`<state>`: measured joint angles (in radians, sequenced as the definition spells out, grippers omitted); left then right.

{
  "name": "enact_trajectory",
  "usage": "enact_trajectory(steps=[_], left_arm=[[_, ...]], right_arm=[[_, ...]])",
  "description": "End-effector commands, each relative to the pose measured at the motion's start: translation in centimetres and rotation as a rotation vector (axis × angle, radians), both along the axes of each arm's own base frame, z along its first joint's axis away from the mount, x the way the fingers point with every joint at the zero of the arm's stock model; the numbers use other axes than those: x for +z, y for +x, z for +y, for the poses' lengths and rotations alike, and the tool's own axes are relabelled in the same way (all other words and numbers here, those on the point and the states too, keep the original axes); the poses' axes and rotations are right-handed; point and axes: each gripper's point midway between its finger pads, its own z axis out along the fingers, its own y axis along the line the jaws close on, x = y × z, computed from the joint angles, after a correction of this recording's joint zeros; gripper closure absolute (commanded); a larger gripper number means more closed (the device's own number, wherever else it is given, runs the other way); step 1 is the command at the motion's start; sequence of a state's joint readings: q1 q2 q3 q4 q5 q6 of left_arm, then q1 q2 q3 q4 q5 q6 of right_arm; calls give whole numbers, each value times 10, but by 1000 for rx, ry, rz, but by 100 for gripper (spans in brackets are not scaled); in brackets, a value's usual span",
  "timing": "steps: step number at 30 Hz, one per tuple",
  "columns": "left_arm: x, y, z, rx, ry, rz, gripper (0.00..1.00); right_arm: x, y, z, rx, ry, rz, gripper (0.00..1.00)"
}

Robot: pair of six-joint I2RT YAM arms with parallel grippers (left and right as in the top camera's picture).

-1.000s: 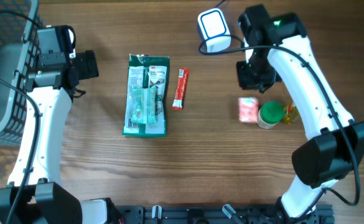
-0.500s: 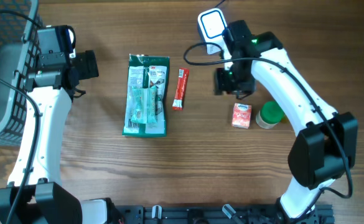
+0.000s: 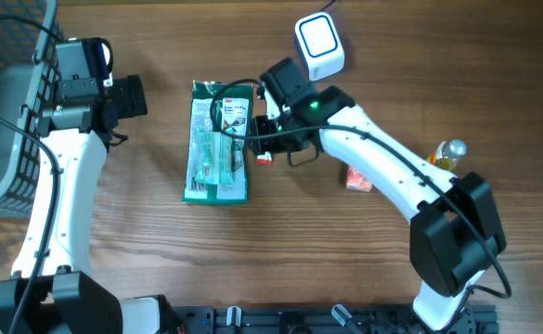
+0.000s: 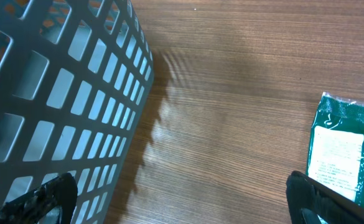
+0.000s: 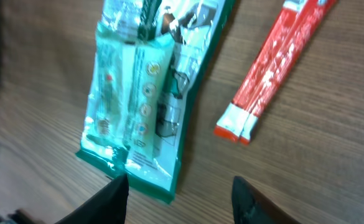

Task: Scan the item barcode
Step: 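Reach the right gripper left to the red sausage sticks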

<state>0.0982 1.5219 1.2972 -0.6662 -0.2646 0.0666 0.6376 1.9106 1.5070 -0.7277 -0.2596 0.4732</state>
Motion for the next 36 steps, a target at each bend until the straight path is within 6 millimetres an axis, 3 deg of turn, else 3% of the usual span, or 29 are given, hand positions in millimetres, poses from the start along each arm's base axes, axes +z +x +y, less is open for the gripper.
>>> enact_trajectory(steps=[1,4,9,10,12,13,15,16,17,18,20,21,23,29,36], left_arm=[[2,1,0,-5,6,-3,0],[2,1,1,-4,6,-3,0],[2,1,1,-4,6,-3,0],[2,1,1,-4,6,-3,0],[2,1,1,-4,6,-3,0],[2,1,1,-4,6,-3,0],[2,1,1,-4,6,-3,0],[2,1,1,-4,6,-3,0],[2,1,1,-4,6,-3,0],[2,1,1,-4,6,-3,0],[2,1,0,-5,6,-3,0],[2,1,1,-4,6,-3,0],[2,1,1,-4,6,-3,0],[2,1,1,-4,6,-3,0],[2,1,1,-4,6,-3,0]], right_arm=[[-17,16,-7,-64,-53,-70,57],[-19,25,-13,-93,-81,-115,62],[-19,29,-17,-105,-100,-134,59],[-19,29,-16,-106,-100,-134,55],[-19,29,-16,-106,-97,-136,32],[-18,31,-15,-106,-93,-141,4],[-17,33,-14,-107,-85,-151,0],[-16,33,-13,-108,-83,-153,6],[-16,34,-13,-109,-80,-157,36],[-15,35,-12,-113,-77,-158,57],[-16,38,-16,-172,-85,-155,82],[-16,40,-19,-203,-94,-158,88],[-17,43,-22,-236,-100,-160,95],[-37,45,-18,-321,-80,-98,96],[-95,47,-10,-303,-126,-56,96]])
